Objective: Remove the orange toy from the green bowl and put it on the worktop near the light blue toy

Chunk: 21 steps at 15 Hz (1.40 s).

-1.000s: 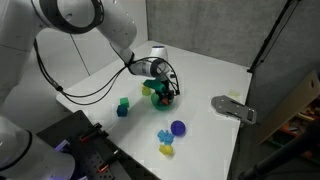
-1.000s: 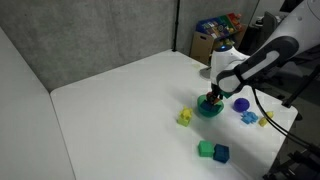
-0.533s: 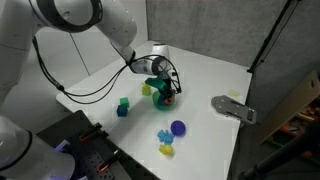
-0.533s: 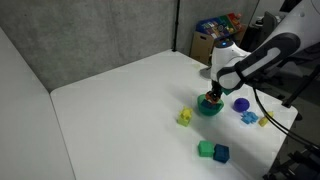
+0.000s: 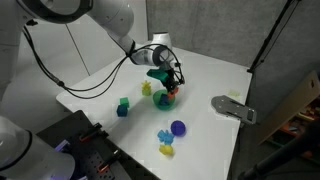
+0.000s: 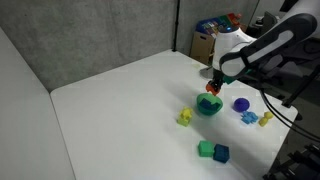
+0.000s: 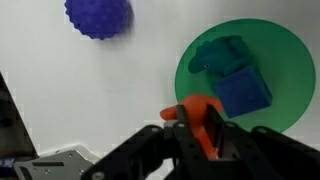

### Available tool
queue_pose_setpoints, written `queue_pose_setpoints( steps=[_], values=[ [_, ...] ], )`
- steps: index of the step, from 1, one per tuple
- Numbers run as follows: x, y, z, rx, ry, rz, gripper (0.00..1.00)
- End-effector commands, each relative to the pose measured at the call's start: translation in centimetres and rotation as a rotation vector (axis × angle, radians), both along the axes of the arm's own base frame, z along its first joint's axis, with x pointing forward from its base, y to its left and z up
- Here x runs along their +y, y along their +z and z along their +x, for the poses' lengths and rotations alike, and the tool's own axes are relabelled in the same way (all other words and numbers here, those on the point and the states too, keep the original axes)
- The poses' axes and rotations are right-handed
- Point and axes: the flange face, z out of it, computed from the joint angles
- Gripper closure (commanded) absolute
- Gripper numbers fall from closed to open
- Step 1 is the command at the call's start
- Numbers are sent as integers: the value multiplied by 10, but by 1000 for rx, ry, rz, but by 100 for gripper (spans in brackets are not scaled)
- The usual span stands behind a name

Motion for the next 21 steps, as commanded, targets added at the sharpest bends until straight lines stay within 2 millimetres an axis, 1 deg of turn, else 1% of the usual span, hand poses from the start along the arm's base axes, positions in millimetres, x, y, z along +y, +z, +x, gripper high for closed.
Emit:
queue_pose_setpoints(
  steps=[1, 4, 7, 12, 15, 17, 21],
  values=[
    [-10, 30, -9, 4, -24, -1, 93],
    [-3, 44, -23, 10, 1, 20, 93],
    [-2, 51, -41, 31, -1, 22, 93],
    [-8, 51, -79, 89, 0, 36, 93],
    [-23, 42, -98, 136, -33, 20, 93],
    [-40, 29, -107, 171, -69, -8, 93],
    [-74, -4, -124, 243, -142, -32, 93]
  ],
)
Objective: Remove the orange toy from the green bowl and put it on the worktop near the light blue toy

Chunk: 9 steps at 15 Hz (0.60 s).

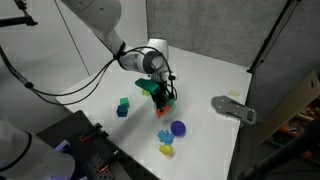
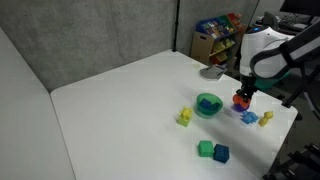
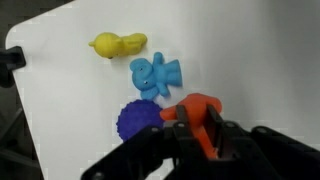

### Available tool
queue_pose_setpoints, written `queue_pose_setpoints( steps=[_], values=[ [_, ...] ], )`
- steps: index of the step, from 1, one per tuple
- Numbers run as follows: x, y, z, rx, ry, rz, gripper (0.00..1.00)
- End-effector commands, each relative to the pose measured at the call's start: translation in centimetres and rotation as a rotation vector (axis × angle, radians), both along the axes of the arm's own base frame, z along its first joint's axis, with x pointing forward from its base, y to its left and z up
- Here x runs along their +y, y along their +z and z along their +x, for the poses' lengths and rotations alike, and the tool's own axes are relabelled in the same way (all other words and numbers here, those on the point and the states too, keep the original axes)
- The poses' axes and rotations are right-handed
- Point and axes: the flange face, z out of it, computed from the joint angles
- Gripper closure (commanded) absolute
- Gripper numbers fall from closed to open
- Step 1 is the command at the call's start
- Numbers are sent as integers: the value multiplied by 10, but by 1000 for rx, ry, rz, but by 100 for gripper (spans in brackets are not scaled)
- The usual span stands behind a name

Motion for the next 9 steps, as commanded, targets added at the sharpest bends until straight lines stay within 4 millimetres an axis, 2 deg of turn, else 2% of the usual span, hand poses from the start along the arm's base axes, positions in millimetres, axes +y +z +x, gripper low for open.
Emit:
queue_pose_setpoints(
  steps=[1, 2, 3, 5, 9],
  values=[
    [-24, -21, -13, 50, -60, -27, 93],
    [-29, -27, -16, 63, -67, -25, 92],
    [-31, -31, -18, 74, -69, -26, 54],
    [-31, -36, -19, 88, -68, -23, 52],
    [-25, -31, -17, 98, -55, 8, 19]
  ],
)
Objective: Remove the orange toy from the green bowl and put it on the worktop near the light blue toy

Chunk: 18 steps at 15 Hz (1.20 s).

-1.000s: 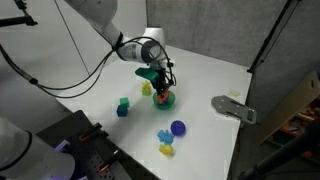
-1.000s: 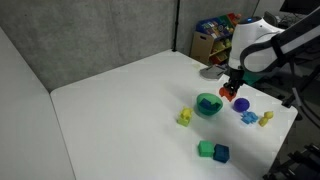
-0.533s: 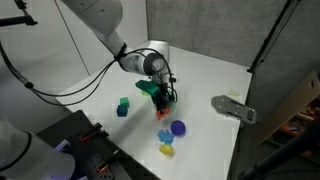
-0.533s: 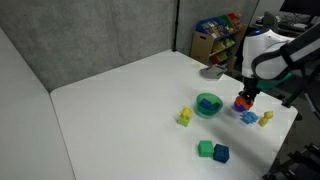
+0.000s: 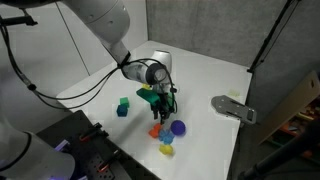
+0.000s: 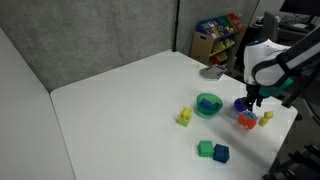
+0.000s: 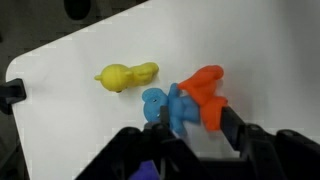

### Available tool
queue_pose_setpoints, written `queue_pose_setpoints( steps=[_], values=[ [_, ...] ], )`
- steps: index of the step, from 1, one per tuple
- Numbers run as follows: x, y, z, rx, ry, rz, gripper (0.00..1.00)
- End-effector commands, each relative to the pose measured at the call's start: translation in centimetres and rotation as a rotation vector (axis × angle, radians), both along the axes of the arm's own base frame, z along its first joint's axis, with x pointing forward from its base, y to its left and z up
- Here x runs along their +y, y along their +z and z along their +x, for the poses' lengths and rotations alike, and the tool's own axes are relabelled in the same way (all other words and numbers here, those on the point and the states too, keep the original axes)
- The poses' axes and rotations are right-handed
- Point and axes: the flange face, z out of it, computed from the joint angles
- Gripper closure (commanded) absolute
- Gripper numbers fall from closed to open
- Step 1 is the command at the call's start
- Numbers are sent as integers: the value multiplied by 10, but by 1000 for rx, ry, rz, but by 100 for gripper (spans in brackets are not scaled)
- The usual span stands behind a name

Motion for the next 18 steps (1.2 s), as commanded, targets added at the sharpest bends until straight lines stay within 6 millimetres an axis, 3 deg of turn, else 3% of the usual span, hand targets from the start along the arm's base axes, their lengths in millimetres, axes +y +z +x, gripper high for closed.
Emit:
queue_pose_setpoints(
  steps=[1, 3, 9, 14, 18],
  values=[
    [6, 13, 5, 10, 1, 30, 12],
    [14, 25, 10, 4, 15, 56, 0],
    [47, 85, 35, -22, 81, 146, 0],
    [69, 152, 48, -98, 118, 190, 0],
    [85, 212, 41, -166, 124, 222, 0]
  ],
)
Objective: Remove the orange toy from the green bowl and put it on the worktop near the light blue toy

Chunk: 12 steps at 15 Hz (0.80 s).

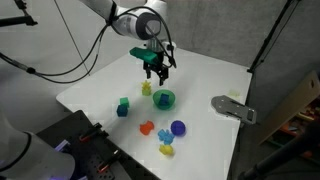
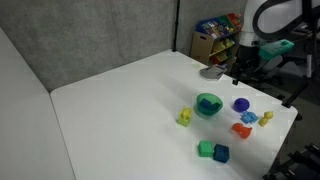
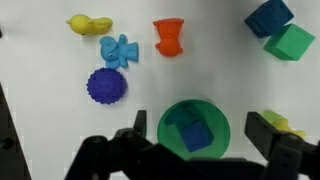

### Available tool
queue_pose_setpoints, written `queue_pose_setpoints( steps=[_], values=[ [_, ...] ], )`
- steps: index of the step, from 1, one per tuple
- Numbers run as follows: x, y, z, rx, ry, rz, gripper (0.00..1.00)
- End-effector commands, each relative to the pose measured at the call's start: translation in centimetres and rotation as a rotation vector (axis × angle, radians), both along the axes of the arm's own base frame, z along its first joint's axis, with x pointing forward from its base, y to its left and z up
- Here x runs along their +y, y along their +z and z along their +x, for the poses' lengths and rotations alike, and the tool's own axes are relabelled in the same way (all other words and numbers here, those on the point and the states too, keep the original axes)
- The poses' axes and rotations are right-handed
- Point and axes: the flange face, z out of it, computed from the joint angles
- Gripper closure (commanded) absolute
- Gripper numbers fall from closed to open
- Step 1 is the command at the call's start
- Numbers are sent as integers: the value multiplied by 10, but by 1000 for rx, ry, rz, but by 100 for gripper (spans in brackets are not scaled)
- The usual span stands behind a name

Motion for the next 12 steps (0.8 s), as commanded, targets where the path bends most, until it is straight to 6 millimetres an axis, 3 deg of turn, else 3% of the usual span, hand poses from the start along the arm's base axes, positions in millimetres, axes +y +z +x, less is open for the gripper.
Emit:
queue_pose_setpoints(
  steps=[1, 8, 12],
  values=[
    [10, 60, -12, -46, 16, 45, 0],
    [28, 171, -45, -177, 143, 138, 0],
    [28, 217, -63, -198, 201, 160, 0]
  ],
)
